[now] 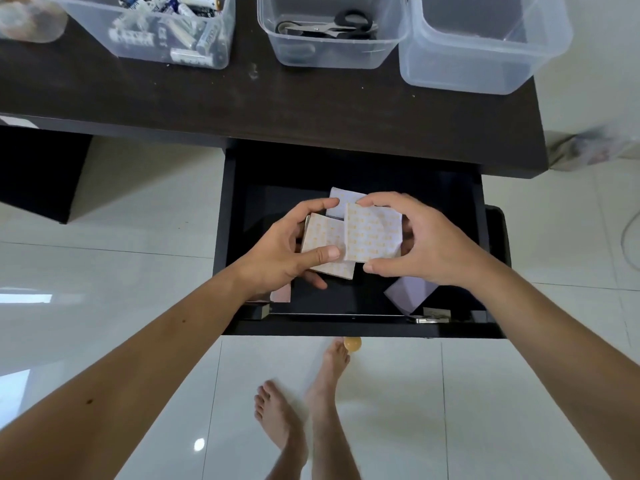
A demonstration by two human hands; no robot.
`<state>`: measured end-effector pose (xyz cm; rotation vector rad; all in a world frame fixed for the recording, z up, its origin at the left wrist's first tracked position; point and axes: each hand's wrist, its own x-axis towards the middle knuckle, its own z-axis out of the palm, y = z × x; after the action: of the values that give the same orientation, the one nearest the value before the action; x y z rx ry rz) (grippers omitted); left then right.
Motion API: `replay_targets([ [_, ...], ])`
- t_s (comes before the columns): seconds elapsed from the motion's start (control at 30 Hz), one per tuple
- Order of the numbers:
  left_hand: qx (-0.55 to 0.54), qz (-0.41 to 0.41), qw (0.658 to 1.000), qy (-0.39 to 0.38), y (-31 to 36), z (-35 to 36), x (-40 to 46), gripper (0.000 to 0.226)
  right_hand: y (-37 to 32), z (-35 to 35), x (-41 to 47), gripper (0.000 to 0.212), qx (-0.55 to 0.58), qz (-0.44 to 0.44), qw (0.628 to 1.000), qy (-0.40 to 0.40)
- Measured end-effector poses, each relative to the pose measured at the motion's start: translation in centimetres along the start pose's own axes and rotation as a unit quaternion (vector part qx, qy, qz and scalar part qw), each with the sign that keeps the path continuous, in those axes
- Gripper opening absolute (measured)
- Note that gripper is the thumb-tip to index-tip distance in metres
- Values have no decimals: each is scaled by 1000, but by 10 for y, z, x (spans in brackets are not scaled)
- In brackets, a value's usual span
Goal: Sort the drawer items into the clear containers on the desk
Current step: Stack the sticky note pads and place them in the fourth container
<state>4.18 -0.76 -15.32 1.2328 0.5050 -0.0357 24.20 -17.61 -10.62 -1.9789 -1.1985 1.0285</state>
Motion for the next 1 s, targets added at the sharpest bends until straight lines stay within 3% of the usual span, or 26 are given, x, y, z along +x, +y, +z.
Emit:
replay_targets([
  [0.2,-12,14,1000,-17,1,2,-2,81,3,19,4,84,-15,-22,999,39],
  [0.37,-6,2,1000,10,0,-1,0,68,7,23,6,82,52,-5,999,13],
  [0.5,12,-22,999,28,-2,-3,1,64,12,16,5,52,93,27,994,41],
  [0.63,73,-78,994,16,-7,-1,0,59,30,12,19,29,45,38,991,122],
  [0.73,99,-95,990,15,-10,-1,0,46,43,12,38,39,-25,29,987,158],
  [0.9,87,-76,993,23,-8,-4,2,40,56,17,59,78,-82,38,987,135],
  [1.0,81,-64,994,25,-10,-5,2,40,60,20,61,71,-113,29,983,144],
])
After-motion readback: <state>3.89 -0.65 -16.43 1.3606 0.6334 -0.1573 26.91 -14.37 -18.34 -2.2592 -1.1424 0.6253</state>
